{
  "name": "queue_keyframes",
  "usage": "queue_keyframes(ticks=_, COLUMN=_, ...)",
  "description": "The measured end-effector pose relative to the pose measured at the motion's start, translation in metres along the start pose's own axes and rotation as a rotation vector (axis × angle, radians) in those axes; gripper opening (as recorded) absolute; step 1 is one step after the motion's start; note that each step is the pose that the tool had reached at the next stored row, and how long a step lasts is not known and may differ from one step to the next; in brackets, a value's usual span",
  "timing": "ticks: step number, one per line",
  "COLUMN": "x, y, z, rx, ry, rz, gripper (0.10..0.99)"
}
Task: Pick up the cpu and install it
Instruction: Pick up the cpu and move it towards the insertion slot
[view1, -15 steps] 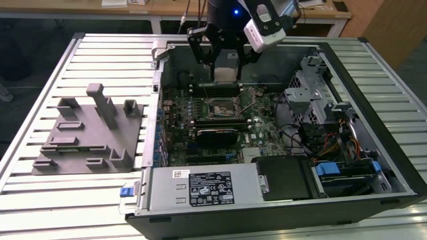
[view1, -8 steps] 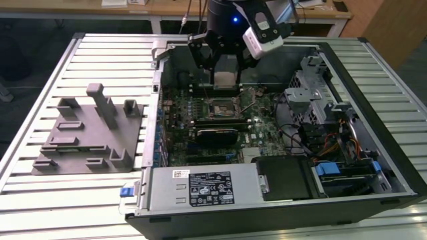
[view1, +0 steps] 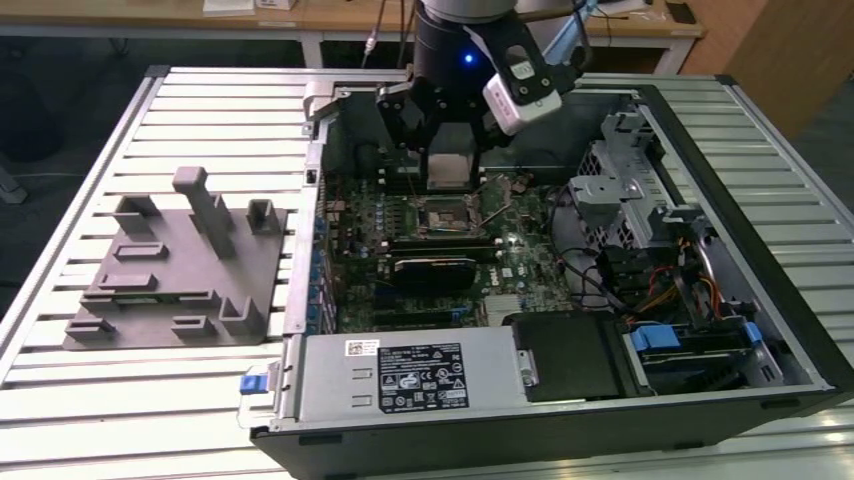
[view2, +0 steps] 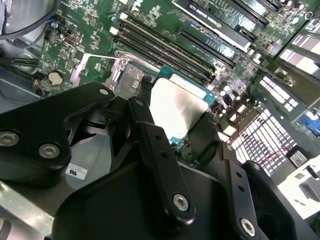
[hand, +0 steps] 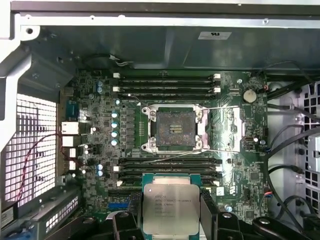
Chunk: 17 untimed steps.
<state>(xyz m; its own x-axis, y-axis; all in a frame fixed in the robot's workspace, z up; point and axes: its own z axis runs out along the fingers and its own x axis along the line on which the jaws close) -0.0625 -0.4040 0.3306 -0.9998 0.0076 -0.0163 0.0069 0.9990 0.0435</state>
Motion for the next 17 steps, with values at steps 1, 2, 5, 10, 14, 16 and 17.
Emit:
queue_keyframes(ticks=1, x=0.0, y=-0.0001, z=0.0018, rx=0.0, ry=0.0, rz=0.0, gripper=0.545)
queue_keyframes(ticks=2, x=0.0, y=-0.0002, z=0.0036, rx=0.0, ry=0.0, rz=0.0, gripper=0.545)
queue_keyframes(ticks=5, x=0.0, y=-0.0004, z=0.009, rx=0.0, ry=0.0, rz=0.0, gripper=0.545)
queue_keyframes(ticks=10, x=-0.0001, y=-0.0007, z=0.0181, rx=0.0, ry=0.0001, rz=0.0, gripper=0.545)
queue_keyframes(ticks=14, x=-0.001, y=0.0011, z=0.0252, rx=0.0, ry=0.0008, rz=0.0, gripper=0.545)
queue_keyframes(ticks=16, x=-0.002, y=0.003, z=0.0291, rx=0.0, ry=0.0008, rz=0.0, gripper=0.545)
queue_keyframes(ticks=17, x=-0.0026, y=0.0041, z=0.031, rx=0.0, ry=0.001, rz=0.0, gripper=0.545)
